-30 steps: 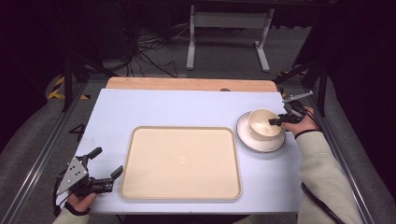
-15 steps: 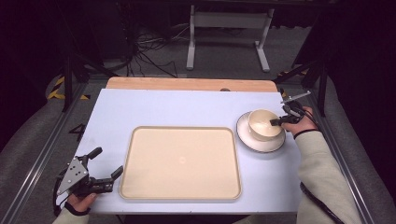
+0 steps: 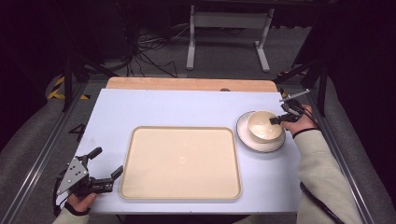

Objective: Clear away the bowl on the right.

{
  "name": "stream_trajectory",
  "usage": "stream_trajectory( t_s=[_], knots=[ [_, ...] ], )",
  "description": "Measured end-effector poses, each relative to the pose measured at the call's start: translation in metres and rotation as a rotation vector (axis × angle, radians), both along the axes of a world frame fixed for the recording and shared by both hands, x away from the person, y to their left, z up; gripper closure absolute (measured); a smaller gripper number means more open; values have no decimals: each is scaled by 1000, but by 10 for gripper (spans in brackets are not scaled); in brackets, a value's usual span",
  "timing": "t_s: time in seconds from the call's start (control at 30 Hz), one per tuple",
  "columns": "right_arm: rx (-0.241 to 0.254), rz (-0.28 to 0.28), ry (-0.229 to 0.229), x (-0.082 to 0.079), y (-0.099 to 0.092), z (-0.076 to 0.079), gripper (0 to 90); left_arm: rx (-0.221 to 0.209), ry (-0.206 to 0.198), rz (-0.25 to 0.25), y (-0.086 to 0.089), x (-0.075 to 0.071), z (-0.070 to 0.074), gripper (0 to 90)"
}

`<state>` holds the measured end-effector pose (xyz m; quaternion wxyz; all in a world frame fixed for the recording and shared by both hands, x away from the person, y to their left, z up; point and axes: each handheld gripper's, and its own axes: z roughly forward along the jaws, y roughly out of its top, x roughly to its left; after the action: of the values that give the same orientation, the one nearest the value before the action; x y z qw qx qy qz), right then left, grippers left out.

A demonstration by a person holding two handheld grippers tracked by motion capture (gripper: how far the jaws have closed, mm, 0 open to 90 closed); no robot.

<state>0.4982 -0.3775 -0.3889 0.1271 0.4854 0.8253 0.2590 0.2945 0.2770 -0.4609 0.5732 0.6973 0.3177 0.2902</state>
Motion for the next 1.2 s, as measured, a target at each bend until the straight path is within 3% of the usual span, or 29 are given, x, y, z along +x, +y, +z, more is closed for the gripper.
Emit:
stream_trajectory(
  t_s=[0.4, 0.6, 1.2],
  knots=[
    [-28, -32, 15, -2, 8, 13, 840, 0, 4, -5, 1, 1, 0, 20],
    [-85, -48, 27, -5, 5, 22, 836, -3, 7, -9, 2, 1, 0, 19],
    [-92, -70, 44, -20, 9, 63, 835, -10, 10, -11, 2, 1, 0, 19]
  ],
)
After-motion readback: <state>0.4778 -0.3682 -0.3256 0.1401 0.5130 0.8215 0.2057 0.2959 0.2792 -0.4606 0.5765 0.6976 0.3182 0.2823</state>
